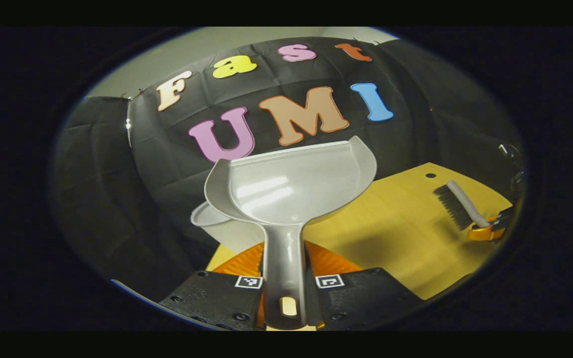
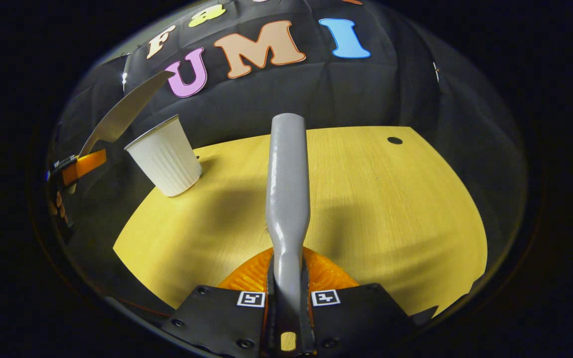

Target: Pick up the small broom and dustpan from the desktop, sweep the trash into the dustpan with the broom, and then empty the trash into the garbage bin.

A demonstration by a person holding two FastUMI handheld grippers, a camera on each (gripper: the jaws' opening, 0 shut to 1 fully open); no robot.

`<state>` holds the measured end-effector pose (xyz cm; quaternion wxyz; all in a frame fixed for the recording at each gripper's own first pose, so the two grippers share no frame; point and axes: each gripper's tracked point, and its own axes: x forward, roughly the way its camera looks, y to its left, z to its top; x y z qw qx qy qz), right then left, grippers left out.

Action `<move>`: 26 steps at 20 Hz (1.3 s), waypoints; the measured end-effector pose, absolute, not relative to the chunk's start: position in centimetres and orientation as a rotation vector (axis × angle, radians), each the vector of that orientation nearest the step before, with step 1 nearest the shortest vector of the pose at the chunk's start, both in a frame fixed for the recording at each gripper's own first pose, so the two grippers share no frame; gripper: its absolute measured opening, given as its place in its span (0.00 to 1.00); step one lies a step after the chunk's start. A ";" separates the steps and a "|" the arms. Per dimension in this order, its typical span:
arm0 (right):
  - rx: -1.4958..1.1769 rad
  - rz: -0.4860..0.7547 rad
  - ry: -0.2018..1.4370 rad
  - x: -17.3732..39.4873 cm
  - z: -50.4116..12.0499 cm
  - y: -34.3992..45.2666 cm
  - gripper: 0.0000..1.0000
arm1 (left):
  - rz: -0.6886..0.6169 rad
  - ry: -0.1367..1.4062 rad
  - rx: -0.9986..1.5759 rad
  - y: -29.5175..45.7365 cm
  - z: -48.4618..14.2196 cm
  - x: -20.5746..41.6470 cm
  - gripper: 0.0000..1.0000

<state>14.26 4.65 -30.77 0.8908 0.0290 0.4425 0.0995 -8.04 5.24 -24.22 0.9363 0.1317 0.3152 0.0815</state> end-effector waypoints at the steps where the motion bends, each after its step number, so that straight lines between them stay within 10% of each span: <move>1: 0.045 0.189 0.941 14.1 -30.9 4.8 0.19 | 0.168 0.668 0.241 4.3 -26.0 -8.7 0.24; 11: -0.064 0.101 1.181 13.8 -30.0 4.5 0.21 | 0.135 1.087 0.150 1.5 -41.0 -17.1 0.24; 23: -0.146 0.046 1.299 13.3 -28.9 4.0 0.28 | 0.102 1.148 0.124 1.4 -39.3 -16.2 0.31; 25: -0.150 0.054 1.298 13.1 -28.6 4.2 0.39 | 0.093 1.109 0.119 1.1 -38.9 -15.3 0.63; 26: -0.149 0.061 1.288 13.1 -28.4 4.5 0.62 | 0.098 1.079 0.137 1.4 -38.2 -14.9 0.81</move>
